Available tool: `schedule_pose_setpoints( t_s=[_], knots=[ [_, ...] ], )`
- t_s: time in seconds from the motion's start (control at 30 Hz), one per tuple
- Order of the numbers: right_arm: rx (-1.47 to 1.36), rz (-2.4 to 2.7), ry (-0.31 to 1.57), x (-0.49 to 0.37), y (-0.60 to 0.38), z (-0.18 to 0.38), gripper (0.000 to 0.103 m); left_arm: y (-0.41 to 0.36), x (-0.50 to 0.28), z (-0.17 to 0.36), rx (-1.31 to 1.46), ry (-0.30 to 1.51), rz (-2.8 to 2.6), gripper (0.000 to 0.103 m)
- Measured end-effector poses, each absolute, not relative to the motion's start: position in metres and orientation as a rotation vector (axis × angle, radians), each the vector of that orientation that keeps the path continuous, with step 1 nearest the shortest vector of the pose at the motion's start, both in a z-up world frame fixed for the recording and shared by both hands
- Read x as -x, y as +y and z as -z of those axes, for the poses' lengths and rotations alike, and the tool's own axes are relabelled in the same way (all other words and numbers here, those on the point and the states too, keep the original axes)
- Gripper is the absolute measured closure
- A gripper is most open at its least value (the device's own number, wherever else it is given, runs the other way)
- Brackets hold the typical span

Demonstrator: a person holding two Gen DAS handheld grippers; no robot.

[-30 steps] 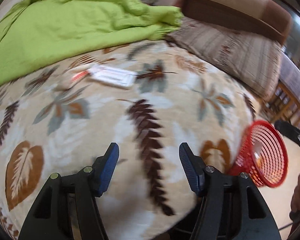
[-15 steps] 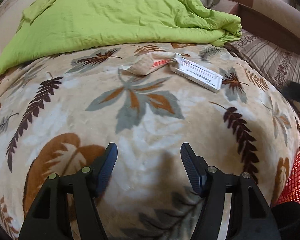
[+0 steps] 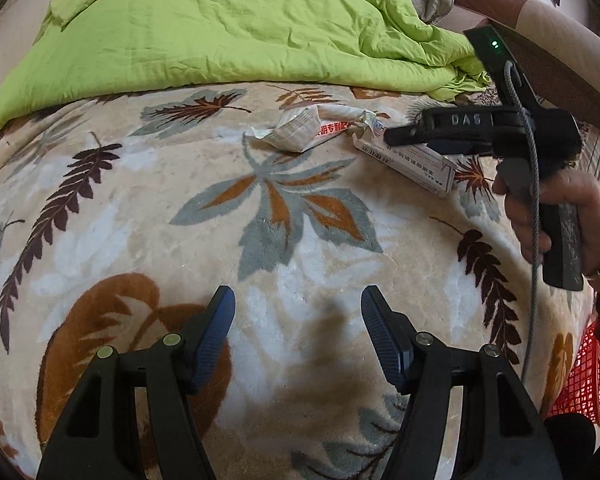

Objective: Collect trash
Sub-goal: 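Grasp the white medicine box with right gripper while left grasps the red-white wrapper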

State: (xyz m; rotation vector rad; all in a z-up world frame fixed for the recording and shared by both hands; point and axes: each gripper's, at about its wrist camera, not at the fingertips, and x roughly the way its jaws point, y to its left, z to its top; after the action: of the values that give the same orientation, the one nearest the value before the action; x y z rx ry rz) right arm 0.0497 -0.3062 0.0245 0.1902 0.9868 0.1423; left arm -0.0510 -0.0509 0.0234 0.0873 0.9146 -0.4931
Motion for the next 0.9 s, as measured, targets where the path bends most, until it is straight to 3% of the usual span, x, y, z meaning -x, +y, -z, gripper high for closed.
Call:
schedule_pose_setpoints(
  t_s=[0.13, 0.17, 0.33, 0.47, 0.7, 0.8, 0.9],
  knots=[
    [-0.073, -0.161, 1.004, -0.036, -0.279, -0.018, 0.019, -0.051, 0.048, -0.024, -0.063, 0.923, 0.502, 0.038],
    [-0.052, -0.138, 1.014, -0.035, -0.275, -0.014, 0.028, -0.051, 0.047, -0.023, -0.062, 0.924, 0.502, 0.038],
    [0.082, -0.052, 1.002, -0.023, -0.257, -0.001, 0.032, -0.051, 0.046, -0.022, -0.06, 0.93, 0.5, 0.038],
    [-0.02, 0.024, 0.98, -0.008, -0.265, -0.009, 0.046, -0.05, 0.044, -0.025, -0.065, 0.923, 0.493, 0.038],
    [-0.39, 0.192, 0.856, 0.06, -0.289, -0.031, 0.047, -0.056, 0.016, -0.052, -0.06, 0.874, 0.488, 0.037],
    [-0.469, 0.178, 0.829, 0.079, -0.295, -0.025, 0.047, -0.067, -0.006, -0.063, -0.105, 0.845, 0.48, 0.028],
    [-0.474, 0.178, 0.806, 0.079, -0.3, -0.024, 0.047, -0.085, -0.035, -0.071, -0.169, 0.822, 0.488, 0.026]
  ],
)
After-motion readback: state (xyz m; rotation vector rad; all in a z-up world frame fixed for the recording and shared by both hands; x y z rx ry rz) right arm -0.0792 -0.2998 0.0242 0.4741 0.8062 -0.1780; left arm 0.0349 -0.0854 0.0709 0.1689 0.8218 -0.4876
